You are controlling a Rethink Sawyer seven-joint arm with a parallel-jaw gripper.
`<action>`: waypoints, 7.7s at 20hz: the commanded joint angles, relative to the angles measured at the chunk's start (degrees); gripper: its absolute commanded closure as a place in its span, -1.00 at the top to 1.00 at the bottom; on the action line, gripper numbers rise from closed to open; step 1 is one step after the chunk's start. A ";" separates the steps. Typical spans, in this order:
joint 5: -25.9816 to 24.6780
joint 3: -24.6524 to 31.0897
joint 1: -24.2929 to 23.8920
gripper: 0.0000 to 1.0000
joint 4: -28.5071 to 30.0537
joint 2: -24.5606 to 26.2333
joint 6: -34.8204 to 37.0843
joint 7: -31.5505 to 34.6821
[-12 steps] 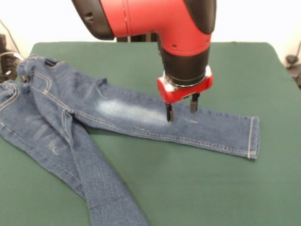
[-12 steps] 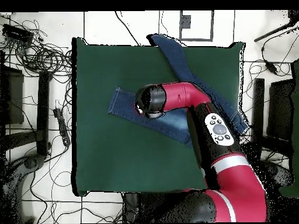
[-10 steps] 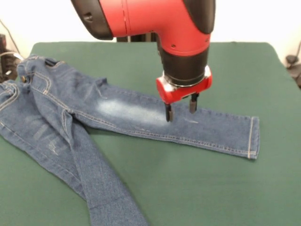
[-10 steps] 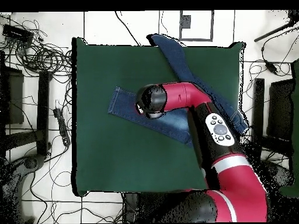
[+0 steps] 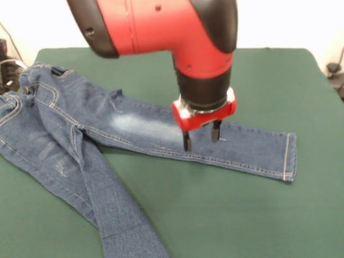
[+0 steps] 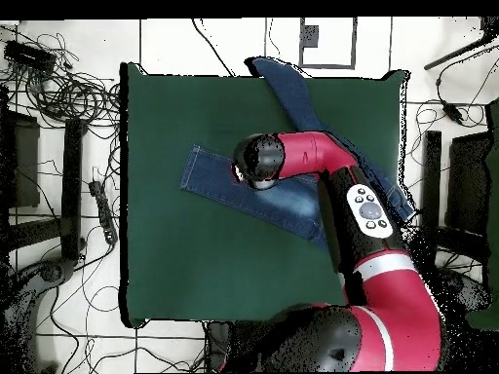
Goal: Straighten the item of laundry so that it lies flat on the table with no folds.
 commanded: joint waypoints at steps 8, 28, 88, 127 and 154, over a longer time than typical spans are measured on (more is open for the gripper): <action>-2.30 5.34 1.97 1.00 -27.86 13.99 16.39 -20.34; -8.07 11.43 3.96 1.00 -46.83 16.59 34.01 -31.13; -27.72 30.90 4.55 1.00 -60.40 22.84 34.83 -34.34; -50.81 53.01 -0.65 1.00 -61.01 24.11 38.81 -40.84; -59.98 60.80 -2.24 1.00 -60.73 22.71 44.64 -41.53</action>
